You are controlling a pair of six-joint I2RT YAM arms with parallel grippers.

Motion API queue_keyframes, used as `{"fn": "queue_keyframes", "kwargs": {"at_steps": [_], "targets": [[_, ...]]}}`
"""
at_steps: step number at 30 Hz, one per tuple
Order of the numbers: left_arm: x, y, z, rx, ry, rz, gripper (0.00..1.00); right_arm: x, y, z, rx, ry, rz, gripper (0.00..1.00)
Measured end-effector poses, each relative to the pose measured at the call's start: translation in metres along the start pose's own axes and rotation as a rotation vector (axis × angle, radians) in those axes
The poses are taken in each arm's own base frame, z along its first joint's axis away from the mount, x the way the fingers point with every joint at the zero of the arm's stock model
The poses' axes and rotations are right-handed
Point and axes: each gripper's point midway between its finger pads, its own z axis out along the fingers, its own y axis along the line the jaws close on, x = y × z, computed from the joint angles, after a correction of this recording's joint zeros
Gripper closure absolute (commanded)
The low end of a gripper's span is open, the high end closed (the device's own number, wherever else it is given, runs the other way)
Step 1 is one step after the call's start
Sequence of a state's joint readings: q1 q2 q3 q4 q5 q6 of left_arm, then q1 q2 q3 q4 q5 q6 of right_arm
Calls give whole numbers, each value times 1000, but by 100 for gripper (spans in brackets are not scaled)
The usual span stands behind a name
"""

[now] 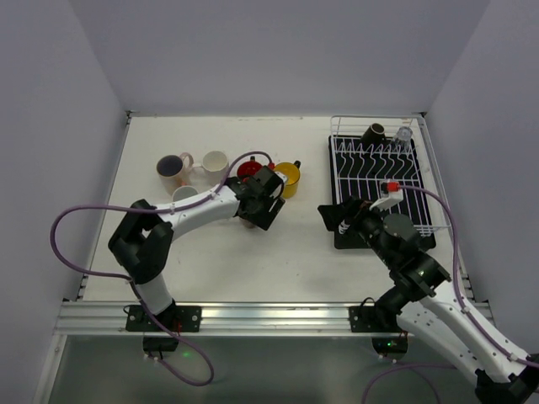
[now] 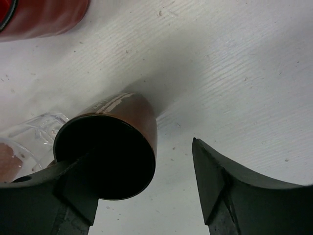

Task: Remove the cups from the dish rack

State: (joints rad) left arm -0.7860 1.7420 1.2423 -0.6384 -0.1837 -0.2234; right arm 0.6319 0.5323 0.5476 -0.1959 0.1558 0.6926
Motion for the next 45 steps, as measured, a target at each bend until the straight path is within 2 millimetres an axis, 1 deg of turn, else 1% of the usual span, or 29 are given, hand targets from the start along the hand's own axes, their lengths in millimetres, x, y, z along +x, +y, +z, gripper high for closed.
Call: {"fn": "queue_keyframes", "kwargs": {"at_steps": [2,3,6,8,9,10,12,13,14,15,17,18,19,20,22,24,25,27,30,36,40,45], "targets": [[-2,0,-5,3,-12,-4,22,-9,-5,4,41,-20,-44,3],[-5,1,-11,6,-27,-7,20,-14,-7,6,63,-30,-65,5],[-22,0,-41,41,-119,-24,15,-33,-16,12,132,-64,-113,8],[-42,-2,-78,96,-255,-47,12,-50,-28,19,198,-87,-141,12],[-53,-3,-103,130,-347,-62,9,-60,-38,22,243,-94,-152,13],[-63,-3,-132,168,-453,-76,7,-73,-47,25,291,-114,-160,14],[-73,2,-194,236,-658,-102,5,-97,-72,33,401,-129,-171,16],[-75,5,-223,266,-756,-112,5,-109,-85,37,453,-133,-174,18],[-73,8,-248,288,-843,-121,5,-118,-95,42,489,-133,-176,22],[-68,12,-267,302,-910,-127,4,-128,-105,48,532,-128,-179,24],[-55,19,-290,315,-994,-137,4,-143,-125,63,596,-112,-174,26],[-48,22,-293,314,-1015,-142,4,-148,-134,71,621,-98,-173,27],[-41,24,-292,311,-1027,-147,4,-155,-142,81,641,-92,-171,27],[-33,25,-284,305,-1016,-147,4,-161,-151,89,660,-84,-167,27],[-17,26,-261,282,-980,-151,3,-170,-168,110,695,-55,-159,25],[0,27,-231,253,-919,-149,2,-177,-183,129,717,-37,-153,20],[7,28,-220,241,-889,-146,2,-180,-190,140,728,-27,-151,19],[13,28,-209,228,-855,-136,2,-180,-206,158,750,2,-146,19],[12,26,-205,230,-843,-125,2,-176,-226,182,778,45,-138,19],[10,27,-211,253,-867,-126,2,-164,-257,216,809,95,-117,22],[8,25,-214,276,-879,-121,2,-156,-271,226,831,121,-100,23],[7,24,-214,291,-879,-117,2,-158,-282,232,853,126,-92,24]]}}
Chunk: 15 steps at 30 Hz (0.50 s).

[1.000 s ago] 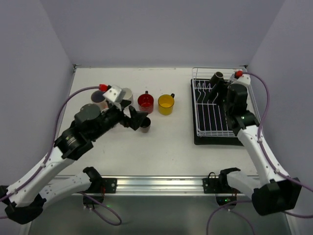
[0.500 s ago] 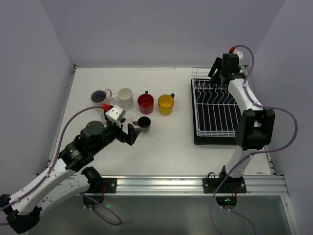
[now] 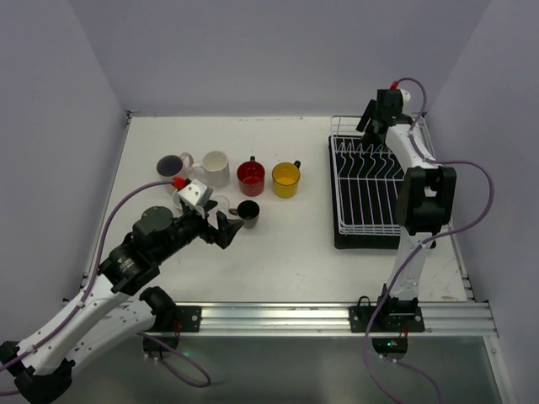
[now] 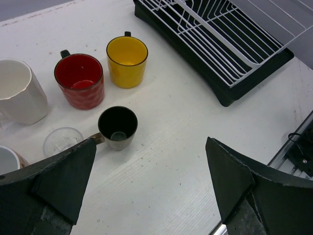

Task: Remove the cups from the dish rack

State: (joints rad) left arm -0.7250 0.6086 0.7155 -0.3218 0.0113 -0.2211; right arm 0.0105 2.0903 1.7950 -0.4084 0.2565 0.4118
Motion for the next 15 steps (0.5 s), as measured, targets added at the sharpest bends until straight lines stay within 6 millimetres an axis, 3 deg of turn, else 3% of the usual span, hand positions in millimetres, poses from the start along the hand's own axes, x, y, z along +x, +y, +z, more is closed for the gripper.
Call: {"fn": "queue_keyframes", "kwargs": {"at_steps": [6,11,15], "targets": [[0,2,1,-4,2,-4,2,-4,0,10,19,-1,-3,30],[0,5,3,-12,5,-6,2,-3,-1,13,32,1,-9,62],[2,8,5,-19,12,-9,2,-4,-3,11,38,-14,-5,76]]}}
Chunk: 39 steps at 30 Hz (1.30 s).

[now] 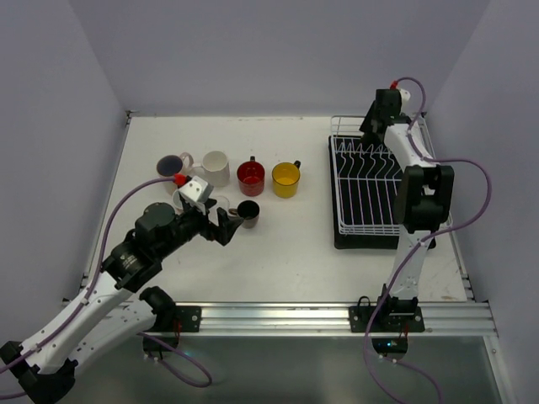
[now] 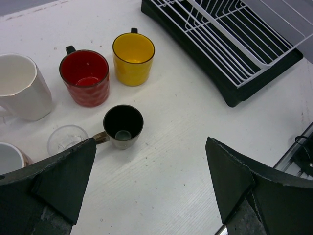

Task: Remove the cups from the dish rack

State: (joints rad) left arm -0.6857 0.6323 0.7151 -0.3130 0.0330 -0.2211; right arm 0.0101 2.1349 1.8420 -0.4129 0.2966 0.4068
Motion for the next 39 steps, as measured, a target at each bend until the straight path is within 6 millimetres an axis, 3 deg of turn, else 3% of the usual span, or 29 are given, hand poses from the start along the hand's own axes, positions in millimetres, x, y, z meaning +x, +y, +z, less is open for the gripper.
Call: {"fn": "queue_keyframes", "kwargs": {"at_steps": [7,15,19,22,26,33,39], "targets": [[1,4,3,-5,6,-6,3,-1,-3,-26,-57,-63,16,85],[6,4,8,8,30,-12,4,-46,4,-94,-188,-216,49,86],[6,2,12,24,37,-19,4,-49,5,-132,-265,-263,68,86],[8,-3,17,51,46,-42,4,-35,4,-163,-332,-270,91,86],[11,-19,29,131,72,-119,5,3,13,-222,-501,-267,149,86],[4,-64,56,373,48,-356,14,92,48,-334,-950,-185,243,87],[10,-94,79,510,72,-518,25,144,57,-374,-1155,-56,297,86]]}}
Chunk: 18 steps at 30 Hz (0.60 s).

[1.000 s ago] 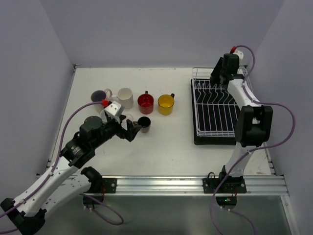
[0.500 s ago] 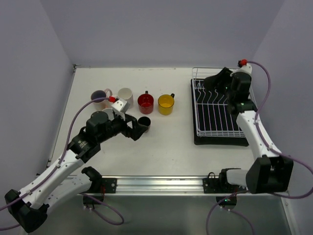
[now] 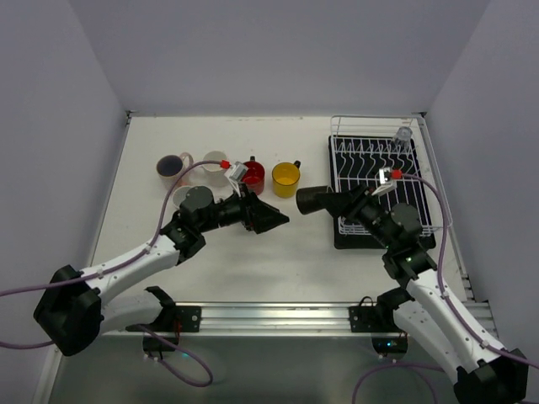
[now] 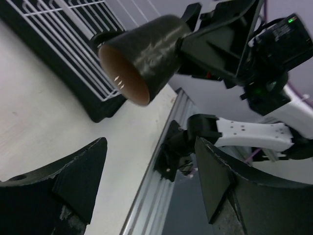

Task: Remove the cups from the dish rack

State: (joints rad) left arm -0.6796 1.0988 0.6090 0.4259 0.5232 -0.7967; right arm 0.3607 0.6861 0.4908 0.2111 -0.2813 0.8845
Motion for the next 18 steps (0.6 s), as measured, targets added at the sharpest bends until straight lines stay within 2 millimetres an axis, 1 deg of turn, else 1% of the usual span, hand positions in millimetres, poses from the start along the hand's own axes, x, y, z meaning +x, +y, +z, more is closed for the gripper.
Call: {"fn": "queue_keyframes", "kwargs": {"at_steps": [3,5,9,13,15,18], "targets": [[2,-10,12,57,-5,-37,29,17,7,-6,-47,40,43,86],[2,-16,17,85,-12,-48,31,23,9,-8,-73,51,66,86],[4,-26,24,126,-22,-52,39,33,14,-9,-123,79,106,86],[6,-27,30,141,-23,-70,50,48,14,-5,-156,126,153,86],[7,-22,33,127,-28,-82,53,48,15,-2,-164,129,168,85],[5,-19,35,118,-42,-91,70,50,19,1,-186,133,183,85]]}}
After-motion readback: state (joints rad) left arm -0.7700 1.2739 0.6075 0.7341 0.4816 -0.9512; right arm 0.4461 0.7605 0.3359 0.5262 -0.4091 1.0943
